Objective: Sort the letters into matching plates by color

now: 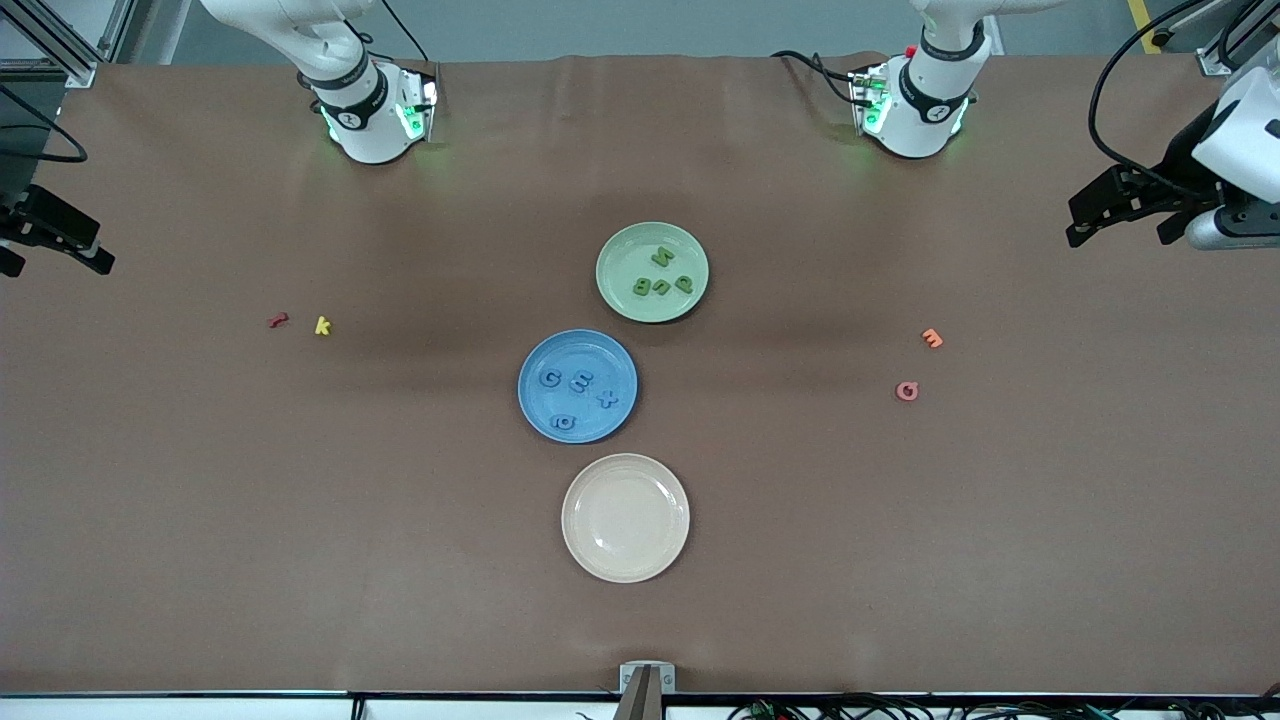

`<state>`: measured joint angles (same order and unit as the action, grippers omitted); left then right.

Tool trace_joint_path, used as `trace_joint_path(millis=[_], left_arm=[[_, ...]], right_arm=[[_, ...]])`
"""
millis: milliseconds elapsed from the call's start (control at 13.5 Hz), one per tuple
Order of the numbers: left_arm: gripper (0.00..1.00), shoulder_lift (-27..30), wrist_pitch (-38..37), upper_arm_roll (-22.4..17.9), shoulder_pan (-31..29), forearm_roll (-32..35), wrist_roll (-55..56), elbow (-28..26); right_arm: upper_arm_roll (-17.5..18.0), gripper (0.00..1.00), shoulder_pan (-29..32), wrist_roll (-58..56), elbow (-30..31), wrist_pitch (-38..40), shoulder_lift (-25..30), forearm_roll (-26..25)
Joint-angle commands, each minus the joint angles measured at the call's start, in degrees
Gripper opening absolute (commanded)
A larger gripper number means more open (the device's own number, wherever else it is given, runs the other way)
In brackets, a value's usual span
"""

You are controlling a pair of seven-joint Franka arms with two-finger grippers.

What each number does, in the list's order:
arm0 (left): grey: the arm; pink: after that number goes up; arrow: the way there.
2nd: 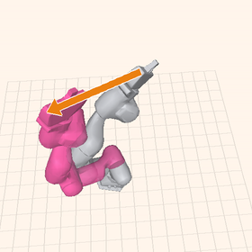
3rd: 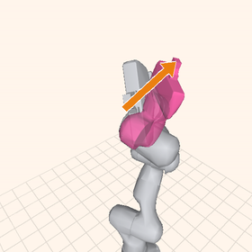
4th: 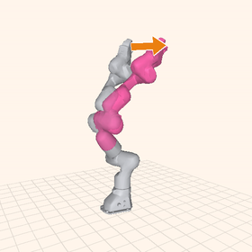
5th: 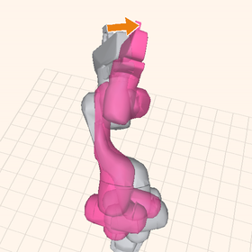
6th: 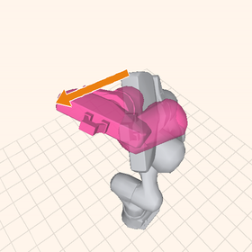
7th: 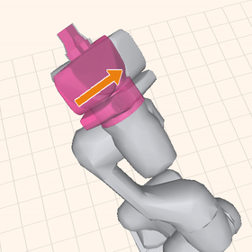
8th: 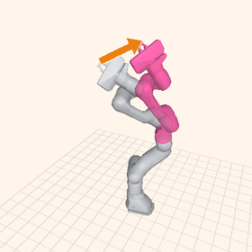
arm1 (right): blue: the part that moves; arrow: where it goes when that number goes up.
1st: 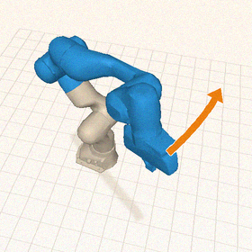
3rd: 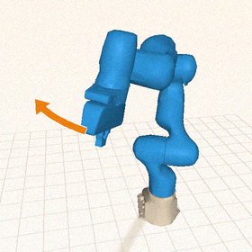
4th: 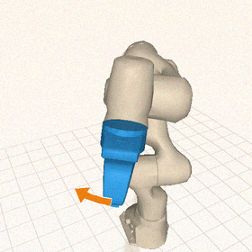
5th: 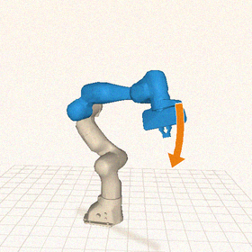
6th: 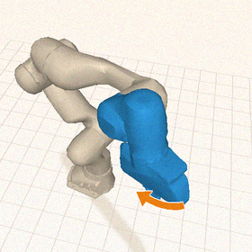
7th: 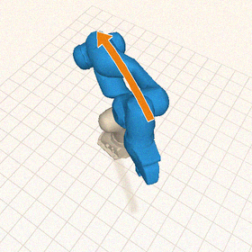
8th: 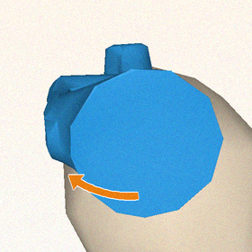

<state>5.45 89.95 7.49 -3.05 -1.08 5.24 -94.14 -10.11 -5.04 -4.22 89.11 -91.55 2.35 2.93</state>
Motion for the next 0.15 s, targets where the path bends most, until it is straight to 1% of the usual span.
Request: trace_joint_path(millis=[0,74], left_arm=[[1.00,-0.62,-1.09,-0.20,-0.02,1.16,-1.64,2.55],[1.00,-0.62,-2.49,-0.20,0.06,2.03,-1.55,3.34]], right_arm=[[1.15,1.00,1.26,-0.79,-1.57,0.76,-0.86,-2.05],[1.15,1.00,1.26,-0.79,-1.57,0.76,-1.03,-2.06]])
